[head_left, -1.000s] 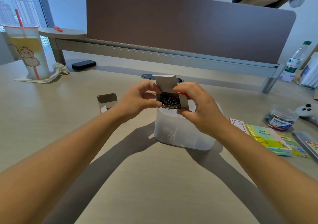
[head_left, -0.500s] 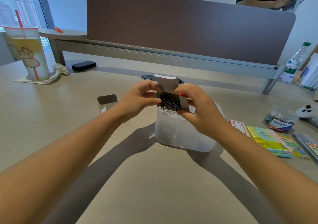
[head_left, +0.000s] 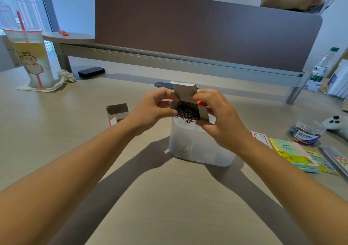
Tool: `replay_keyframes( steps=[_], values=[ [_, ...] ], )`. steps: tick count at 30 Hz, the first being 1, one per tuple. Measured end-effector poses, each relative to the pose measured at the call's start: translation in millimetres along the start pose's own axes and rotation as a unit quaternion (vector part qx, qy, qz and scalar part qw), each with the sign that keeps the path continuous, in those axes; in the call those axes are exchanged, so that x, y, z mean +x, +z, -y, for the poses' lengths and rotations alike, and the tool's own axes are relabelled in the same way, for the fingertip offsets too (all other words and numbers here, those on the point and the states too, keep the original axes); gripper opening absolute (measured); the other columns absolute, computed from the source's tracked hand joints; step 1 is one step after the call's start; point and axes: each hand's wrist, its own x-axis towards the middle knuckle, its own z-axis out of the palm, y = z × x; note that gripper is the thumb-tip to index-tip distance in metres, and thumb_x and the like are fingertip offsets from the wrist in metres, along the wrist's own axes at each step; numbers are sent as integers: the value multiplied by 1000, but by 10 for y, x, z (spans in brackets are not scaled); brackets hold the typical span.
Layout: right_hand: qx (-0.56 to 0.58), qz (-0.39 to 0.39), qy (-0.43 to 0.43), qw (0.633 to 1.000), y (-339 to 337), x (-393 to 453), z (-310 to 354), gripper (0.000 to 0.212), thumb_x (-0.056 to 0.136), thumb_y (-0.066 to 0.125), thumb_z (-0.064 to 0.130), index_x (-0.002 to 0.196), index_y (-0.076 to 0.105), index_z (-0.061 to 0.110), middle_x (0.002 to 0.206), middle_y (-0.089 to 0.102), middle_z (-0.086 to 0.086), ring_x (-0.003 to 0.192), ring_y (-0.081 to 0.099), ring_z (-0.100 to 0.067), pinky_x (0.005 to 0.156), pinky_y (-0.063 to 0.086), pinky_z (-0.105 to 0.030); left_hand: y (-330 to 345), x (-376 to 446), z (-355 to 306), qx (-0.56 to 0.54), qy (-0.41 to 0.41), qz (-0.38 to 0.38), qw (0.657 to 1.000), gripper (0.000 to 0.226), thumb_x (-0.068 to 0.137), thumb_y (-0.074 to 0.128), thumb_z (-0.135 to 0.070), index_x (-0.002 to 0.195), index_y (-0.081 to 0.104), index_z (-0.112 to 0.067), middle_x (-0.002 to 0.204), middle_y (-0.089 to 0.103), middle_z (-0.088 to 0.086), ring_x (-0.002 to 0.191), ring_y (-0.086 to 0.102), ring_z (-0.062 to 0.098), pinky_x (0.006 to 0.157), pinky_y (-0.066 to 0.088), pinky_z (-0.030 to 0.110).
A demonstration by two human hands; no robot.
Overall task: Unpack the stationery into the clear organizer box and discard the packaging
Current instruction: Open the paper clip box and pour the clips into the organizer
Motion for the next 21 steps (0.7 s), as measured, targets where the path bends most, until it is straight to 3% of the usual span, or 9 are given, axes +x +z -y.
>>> replay_keyframes(
  steps=[6,11,21],
  values=[
    [-9,1,4,1000,-15,5,22,43,72,65,0,113,53,4,124,51,-18,106,41,-13,91,35,-14,7,-3,-16,7,-10,8,1000,34,79,54,11,78,51,-23,99,57,-6,93,58,13,84,49,25],
    [-11,11,20,1000,-27,6,15,46,73,64,-6,116,51,5,126,50,-17,106,39,-13,87,30,-3,7,8,-26,32,-14,13,999,35,79,56,9,79,51,-25,110,56,4,110,55,25,97,46,40],
    [-31,-14,-6,999,46,13,23,46,69,66,0,113,53,4,122,53,-20,103,42,-16,85,31,-4,-5,-27,-29,21,-8,-9,1000,33,79,56,9,77,50,-24,104,57,3,103,57,24,93,47,38]
  ],
)
